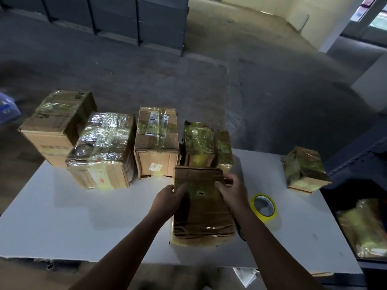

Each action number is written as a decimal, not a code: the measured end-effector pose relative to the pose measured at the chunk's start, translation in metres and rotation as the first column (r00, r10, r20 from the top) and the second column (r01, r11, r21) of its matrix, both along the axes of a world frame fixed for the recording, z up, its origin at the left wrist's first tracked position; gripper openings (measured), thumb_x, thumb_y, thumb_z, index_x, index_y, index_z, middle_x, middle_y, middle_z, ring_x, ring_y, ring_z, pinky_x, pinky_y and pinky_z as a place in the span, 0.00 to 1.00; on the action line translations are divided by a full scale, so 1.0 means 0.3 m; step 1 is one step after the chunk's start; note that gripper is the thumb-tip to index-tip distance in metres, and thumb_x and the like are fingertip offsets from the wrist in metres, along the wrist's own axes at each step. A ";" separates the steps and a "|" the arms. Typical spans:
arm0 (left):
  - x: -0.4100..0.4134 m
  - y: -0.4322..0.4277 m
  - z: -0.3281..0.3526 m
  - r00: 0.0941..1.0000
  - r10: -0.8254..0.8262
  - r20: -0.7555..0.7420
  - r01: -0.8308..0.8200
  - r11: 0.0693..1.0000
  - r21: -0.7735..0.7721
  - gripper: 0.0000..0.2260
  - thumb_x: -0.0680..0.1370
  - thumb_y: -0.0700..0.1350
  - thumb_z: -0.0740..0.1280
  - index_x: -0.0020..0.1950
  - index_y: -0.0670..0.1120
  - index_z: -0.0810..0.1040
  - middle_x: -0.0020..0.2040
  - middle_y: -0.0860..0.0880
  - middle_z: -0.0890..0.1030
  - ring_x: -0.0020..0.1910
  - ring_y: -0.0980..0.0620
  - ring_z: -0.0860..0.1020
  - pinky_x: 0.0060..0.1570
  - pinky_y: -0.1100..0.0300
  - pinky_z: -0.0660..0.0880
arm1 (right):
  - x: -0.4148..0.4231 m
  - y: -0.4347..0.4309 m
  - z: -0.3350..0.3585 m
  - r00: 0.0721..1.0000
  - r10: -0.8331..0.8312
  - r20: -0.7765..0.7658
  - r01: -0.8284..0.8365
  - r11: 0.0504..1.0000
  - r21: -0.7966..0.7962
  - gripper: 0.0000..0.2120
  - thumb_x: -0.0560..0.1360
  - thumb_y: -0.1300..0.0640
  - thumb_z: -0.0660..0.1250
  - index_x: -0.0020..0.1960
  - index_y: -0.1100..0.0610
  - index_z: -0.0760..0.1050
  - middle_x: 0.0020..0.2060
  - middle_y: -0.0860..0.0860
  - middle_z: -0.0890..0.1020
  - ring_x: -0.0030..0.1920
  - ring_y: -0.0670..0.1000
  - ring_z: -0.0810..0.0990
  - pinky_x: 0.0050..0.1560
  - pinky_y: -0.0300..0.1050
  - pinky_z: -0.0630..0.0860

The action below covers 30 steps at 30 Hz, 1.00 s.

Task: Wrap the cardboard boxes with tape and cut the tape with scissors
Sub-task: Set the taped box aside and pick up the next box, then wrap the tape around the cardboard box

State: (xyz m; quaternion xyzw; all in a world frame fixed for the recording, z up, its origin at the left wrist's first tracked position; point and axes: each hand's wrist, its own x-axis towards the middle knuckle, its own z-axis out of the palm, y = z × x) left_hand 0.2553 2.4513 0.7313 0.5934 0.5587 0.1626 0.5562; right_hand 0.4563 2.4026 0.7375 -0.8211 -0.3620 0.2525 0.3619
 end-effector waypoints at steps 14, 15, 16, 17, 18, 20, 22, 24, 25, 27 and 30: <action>0.129 -0.048 0.087 0.986 0.082 -0.147 0.050 0.693 0.720 0.19 0.74 0.38 0.67 0.65 0.42 0.72 0.62 0.42 0.73 0.61 0.44 0.70 0.55 0.55 0.72 | 0.046 -0.064 -0.010 0.993 -0.070 -0.098 0.072 0.997 0.017 0.06 0.80 0.56 0.62 0.46 0.55 0.74 0.44 0.57 0.81 0.45 0.57 0.79 0.42 0.48 0.73; 0.156 -0.059 0.102 0.990 0.043 -0.136 0.069 0.687 0.723 0.19 0.74 0.39 0.67 0.65 0.43 0.72 0.62 0.44 0.74 0.61 0.46 0.70 0.56 0.57 0.72 | 0.063 -0.074 -0.018 0.988 -0.090 -0.123 0.092 0.996 0.011 0.08 0.80 0.56 0.61 0.43 0.55 0.74 0.43 0.58 0.81 0.45 0.58 0.80 0.42 0.50 0.74; 0.188 -0.071 0.118 0.993 -0.001 -0.117 0.084 0.700 0.710 0.18 0.74 0.39 0.68 0.65 0.44 0.73 0.61 0.46 0.74 0.61 0.49 0.70 0.55 0.59 0.71 | 0.084 -0.085 -0.024 0.984 -0.103 -0.144 0.104 0.995 -0.002 0.09 0.80 0.56 0.61 0.42 0.55 0.74 0.43 0.59 0.82 0.44 0.58 0.81 0.42 0.51 0.75; 0.223 -0.083 0.129 0.994 -0.049 -0.093 0.100 0.714 0.693 0.17 0.75 0.40 0.67 0.64 0.45 0.73 0.60 0.47 0.74 0.59 0.51 0.71 0.53 0.61 0.71 | 0.108 -0.096 -0.030 0.981 -0.111 -0.161 0.110 0.994 -0.013 0.09 0.80 0.57 0.61 0.41 0.54 0.74 0.44 0.60 0.82 0.43 0.58 0.81 0.41 0.51 0.74; 0.263 -0.095 0.138 0.993 -0.097 -0.075 0.122 0.722 0.681 0.15 0.75 0.41 0.67 0.62 0.45 0.74 0.59 0.48 0.75 0.57 0.53 0.71 0.51 0.63 0.70 | 0.134 -0.108 -0.034 0.979 -0.114 -0.168 0.110 0.993 -0.030 0.09 0.79 0.57 0.61 0.41 0.53 0.74 0.43 0.59 0.82 0.42 0.57 0.81 0.41 0.50 0.74; 0.343 -0.117 0.147 0.981 -0.181 -0.067 0.181 0.745 0.642 0.11 0.76 0.39 0.65 0.59 0.44 0.76 0.56 0.48 0.76 0.52 0.54 0.72 0.46 0.67 0.68 | 0.195 -0.133 -0.049 0.983 -0.102 -0.154 0.089 0.992 -0.091 0.06 0.79 0.58 0.62 0.44 0.56 0.76 0.44 0.60 0.82 0.45 0.58 0.81 0.43 0.52 0.74; 0.419 -0.138 0.148 0.968 -0.238 -0.073 0.236 0.785 0.573 0.09 0.77 0.38 0.63 0.56 0.44 0.77 0.52 0.48 0.77 0.49 0.54 0.74 0.42 0.68 0.68 | 0.260 -0.164 -0.071 0.992 -0.068 -0.108 0.047 0.982 -0.181 0.08 0.79 0.58 0.61 0.47 0.60 0.76 0.44 0.61 0.81 0.47 0.60 0.79 0.47 0.53 0.75; 0.489 -0.158 0.142 0.958 -0.270 -0.094 0.280 0.815 0.507 0.08 0.77 0.38 0.63 0.54 0.44 0.78 0.51 0.48 0.78 0.49 0.51 0.76 0.44 0.62 0.73 | 0.319 -0.199 -0.095 0.996 -0.054 -0.065 0.037 0.970 -0.241 0.09 0.79 0.59 0.59 0.43 0.62 0.74 0.39 0.60 0.78 0.43 0.58 0.77 0.44 0.48 0.72; 0.523 -0.167 0.138 0.952 -0.281 -0.117 0.302 0.823 0.481 0.08 0.77 0.39 0.63 0.53 0.43 0.78 0.51 0.47 0.79 0.49 0.50 0.77 0.47 0.58 0.75 | 0.347 -0.215 -0.108 0.998 -0.047 -0.045 0.034 0.967 -0.253 0.10 0.79 0.61 0.59 0.40 0.63 0.72 0.36 0.60 0.76 0.40 0.57 0.75 0.41 0.47 0.70; 0.586 -0.187 0.127 0.934 -0.315 -0.170 0.358 0.837 0.413 0.08 0.77 0.40 0.63 0.54 0.42 0.79 0.52 0.45 0.79 0.51 0.48 0.78 0.52 0.54 0.76 | 0.399 -0.246 -0.138 1.000 -0.002 0.002 0.002 0.960 -0.279 0.09 0.78 0.65 0.59 0.40 0.65 0.71 0.37 0.61 0.74 0.41 0.57 0.74 0.43 0.50 0.70; 0.666 -0.208 0.103 0.906 -0.364 -0.214 0.412 0.873 0.259 0.11 0.79 0.40 0.62 0.56 0.39 0.80 0.54 0.41 0.80 0.54 0.43 0.78 0.55 0.54 0.75 | 0.464 -0.283 -0.186 0.990 0.119 0.072 -0.085 0.927 -0.364 0.09 0.78 0.62 0.61 0.55 0.62 0.77 0.50 0.61 0.80 0.53 0.59 0.78 0.52 0.47 0.72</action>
